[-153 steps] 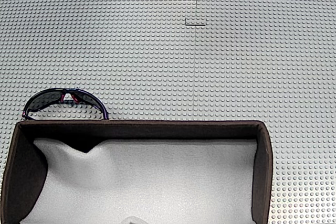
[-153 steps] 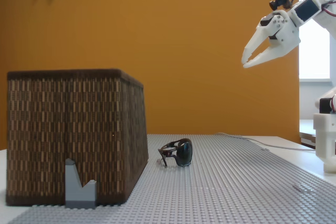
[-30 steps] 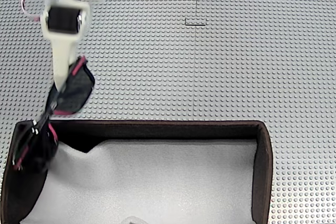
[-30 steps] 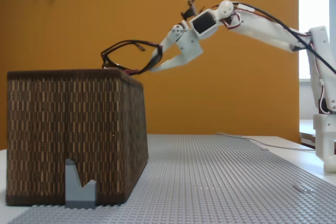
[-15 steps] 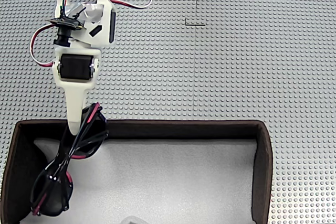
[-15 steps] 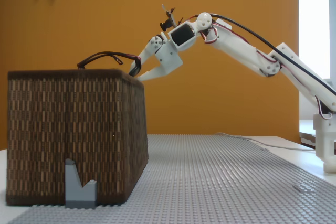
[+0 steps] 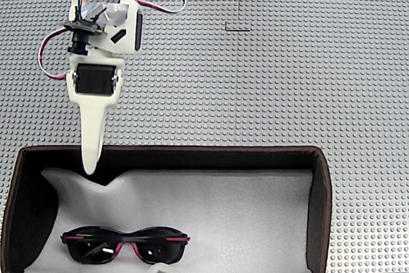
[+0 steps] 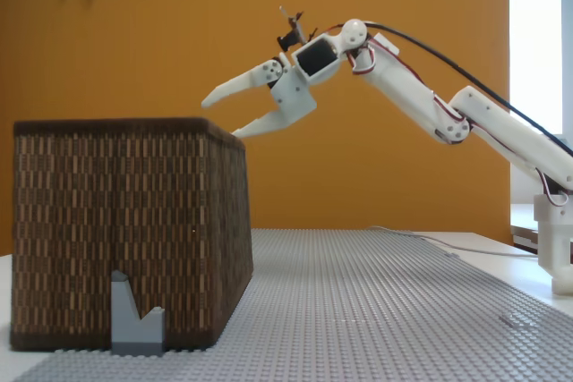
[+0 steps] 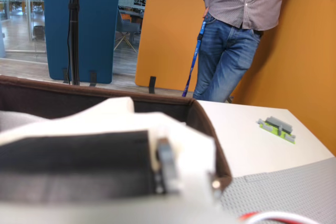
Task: Grasp a glasses and put it in the bin.
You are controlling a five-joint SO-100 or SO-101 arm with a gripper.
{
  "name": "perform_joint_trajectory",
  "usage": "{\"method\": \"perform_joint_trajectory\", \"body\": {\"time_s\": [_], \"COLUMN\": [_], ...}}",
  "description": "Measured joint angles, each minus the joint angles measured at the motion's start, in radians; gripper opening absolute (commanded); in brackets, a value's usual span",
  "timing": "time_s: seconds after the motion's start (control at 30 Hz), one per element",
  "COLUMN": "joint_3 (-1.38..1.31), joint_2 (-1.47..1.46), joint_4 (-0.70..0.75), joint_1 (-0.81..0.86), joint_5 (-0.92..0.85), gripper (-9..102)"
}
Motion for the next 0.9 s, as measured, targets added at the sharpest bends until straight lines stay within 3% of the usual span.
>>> {"method": "perform_joint_trajectory", "body": {"time_s": [0.63, 0.9], "joint_3": [-0.029, 0.454], "joint_2": [0.936, 1.292], "joint_4": [0.339, 0.221], "joint_1": [-0.006, 0.012], "joint_5": [-0.074, -0.072], "gripper": [21, 21]}}
